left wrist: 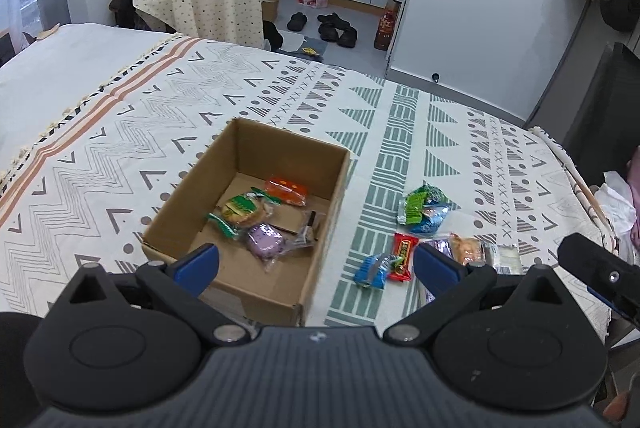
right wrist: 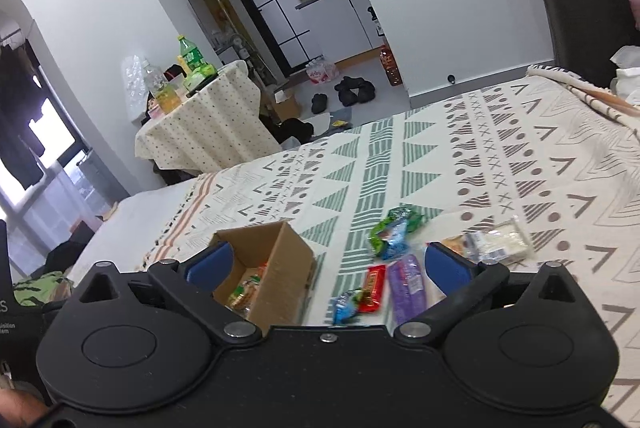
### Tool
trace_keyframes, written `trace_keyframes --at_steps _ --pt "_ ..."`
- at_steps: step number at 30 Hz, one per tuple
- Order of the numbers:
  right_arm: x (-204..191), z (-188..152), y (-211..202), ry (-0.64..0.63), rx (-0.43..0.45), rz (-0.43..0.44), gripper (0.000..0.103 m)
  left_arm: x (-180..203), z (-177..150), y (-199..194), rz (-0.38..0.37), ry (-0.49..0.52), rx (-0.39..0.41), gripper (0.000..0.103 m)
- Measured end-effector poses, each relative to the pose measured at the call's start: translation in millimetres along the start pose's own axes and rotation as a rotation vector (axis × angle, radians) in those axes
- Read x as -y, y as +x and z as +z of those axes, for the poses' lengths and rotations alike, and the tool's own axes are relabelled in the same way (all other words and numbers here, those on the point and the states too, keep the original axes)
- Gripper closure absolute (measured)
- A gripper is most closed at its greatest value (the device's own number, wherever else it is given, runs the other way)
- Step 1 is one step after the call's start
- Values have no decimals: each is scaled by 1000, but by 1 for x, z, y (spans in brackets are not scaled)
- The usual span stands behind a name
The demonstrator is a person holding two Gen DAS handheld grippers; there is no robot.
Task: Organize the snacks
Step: 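Withdraw both tools from the box toward the remaining snacks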
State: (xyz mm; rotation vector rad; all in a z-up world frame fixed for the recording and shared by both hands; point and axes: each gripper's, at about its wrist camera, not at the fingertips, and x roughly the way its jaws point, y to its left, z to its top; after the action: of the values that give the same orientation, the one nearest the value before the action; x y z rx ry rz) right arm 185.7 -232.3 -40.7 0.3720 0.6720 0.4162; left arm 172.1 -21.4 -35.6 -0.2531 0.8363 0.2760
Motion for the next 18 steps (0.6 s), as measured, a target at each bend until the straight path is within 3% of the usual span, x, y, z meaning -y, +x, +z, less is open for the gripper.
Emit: trace_keyframes --at_steps 18 --pt "62 -4 -10 63 -3 -77 0 48 -15 22 -36 37 -34 0"
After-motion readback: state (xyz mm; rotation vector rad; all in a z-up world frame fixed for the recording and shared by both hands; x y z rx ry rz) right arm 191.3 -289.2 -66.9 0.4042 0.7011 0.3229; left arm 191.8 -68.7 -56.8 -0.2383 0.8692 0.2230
